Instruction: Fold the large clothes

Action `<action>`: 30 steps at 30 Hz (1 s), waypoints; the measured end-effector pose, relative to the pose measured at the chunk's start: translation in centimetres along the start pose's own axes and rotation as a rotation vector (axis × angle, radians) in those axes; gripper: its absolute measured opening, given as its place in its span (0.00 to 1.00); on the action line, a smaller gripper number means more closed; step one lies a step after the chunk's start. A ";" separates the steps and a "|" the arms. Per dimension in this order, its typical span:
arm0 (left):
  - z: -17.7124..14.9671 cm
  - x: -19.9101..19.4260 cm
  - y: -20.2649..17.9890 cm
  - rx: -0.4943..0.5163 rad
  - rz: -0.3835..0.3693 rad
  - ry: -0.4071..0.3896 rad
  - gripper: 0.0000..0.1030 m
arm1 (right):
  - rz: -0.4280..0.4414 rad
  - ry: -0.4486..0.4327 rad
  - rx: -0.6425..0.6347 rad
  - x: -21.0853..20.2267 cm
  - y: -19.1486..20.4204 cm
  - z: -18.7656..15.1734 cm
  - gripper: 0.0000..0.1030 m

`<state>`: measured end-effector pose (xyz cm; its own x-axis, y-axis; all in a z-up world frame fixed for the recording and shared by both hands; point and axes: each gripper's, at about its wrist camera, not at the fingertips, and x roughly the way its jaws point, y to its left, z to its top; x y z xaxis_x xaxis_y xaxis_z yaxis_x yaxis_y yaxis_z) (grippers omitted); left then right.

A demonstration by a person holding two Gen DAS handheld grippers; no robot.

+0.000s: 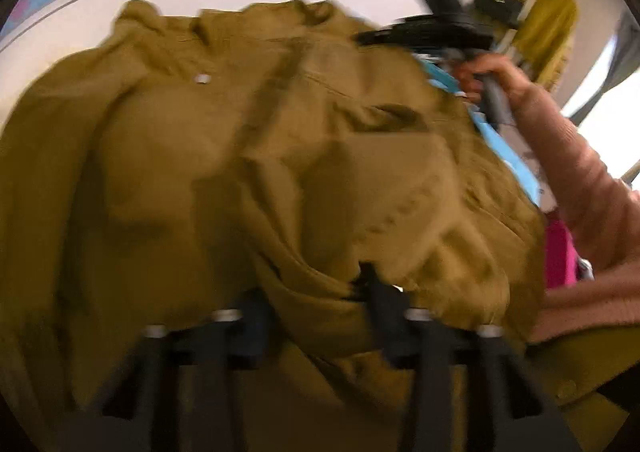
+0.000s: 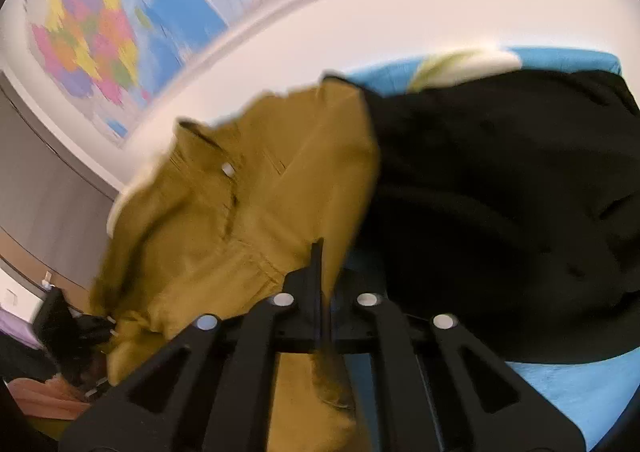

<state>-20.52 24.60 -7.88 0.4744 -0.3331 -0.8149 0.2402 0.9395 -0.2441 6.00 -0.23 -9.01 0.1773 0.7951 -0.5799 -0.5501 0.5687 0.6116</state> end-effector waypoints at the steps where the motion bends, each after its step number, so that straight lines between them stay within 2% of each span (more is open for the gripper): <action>1: 0.7 -0.5 0.7 0.008 0.038 -0.022 0.16 | -0.003 -0.025 0.002 -0.4 0.1 0.2 0.03; 3: 2.8 -1.6 2.2 0.018 0.136 -0.074 0.14 | -0.004 -0.096 0.024 -2.6 -0.6 0.8 0.02; 5: 5.3 -2.9 3.9 0.035 0.216 -0.119 0.17 | -0.026 -0.163 0.058 -4.2 -2.0 1.2 0.02; 7: 6.9 -2.9 5.5 0.026 0.256 -0.126 0.41 | -0.052 -0.174 0.106 -4.1 -3.6 1.1 0.02; 8: 7.5 -2.4 6.5 0.009 0.236 -0.102 0.48 | -0.073 -0.152 0.124 -3.4 -4.3 0.9 0.02; 10: 8.0 -1.4 7.5 0.008 0.270 -0.072 0.63 | -0.089 -0.114 0.145 -2.3 -5.2 0.3 0.02; 11: 8.1 -1.0 8.0 0.001 0.277 -0.060 0.66 | -0.100 -0.111 0.155 -2.0 -5.5 0.1 0.03; 12: 7.8 -0.8 8.6 -0.015 0.250 -0.049 0.69 | -0.101 -0.115 0.168 -1.9 -5.7 -0.2 0.03; 14: 7.0 -1.5 8.8 -0.033 0.207 -0.074 0.72 | -0.124 -0.142 0.183 -2.4 -5.6 -0.4 0.12; 15: 6.4 -2.0 8.7 -0.032 0.185 -0.085 0.77 | -0.142 -0.156 0.179 -2.8 -5.2 -0.3 0.13; 16: 5.9 -2.4 8.5 -0.028 0.167 -0.089 0.82 | -0.157 -0.174 0.171 -3.1 -4.7 -0.3 0.21; 17: 5.3 -2.8 8.2 -0.019 0.147 -0.096 0.83 | -0.178 -0.207 0.145 -4.1 -3.7 -0.3 0.34; 21: 2.7 -4.0 5.7 0.048 0.155 -0.127 0.86 | -0.184 -0.276 -0.003 -6.0 1.1 -0.8 0.41; 24: 1.2 -4.6 4.4 0.104 0.354 -0.171 0.86 | -0.117 -0.259 -0.129 -5.1 5.7 -1.9 0.48; 28: -0.2 -6.6 6.3 0.029 0.482 -0.174 0.86 | 0.012 -0.123 -0.313 -1.3 11.7 -4.1 0.48; 30: -1.1 -7.0 7.9 -0.010 0.550 -0.147 0.86 | 0.121 -0.024 -0.399 0.9 14.6 -5.8 0.49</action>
<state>-22.91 34.42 -4.68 0.6407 0.1986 -0.7417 -0.0834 0.9782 0.1899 -6.62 7.58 -3.77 0.1086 0.8587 -0.5008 -0.8406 0.3483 0.4149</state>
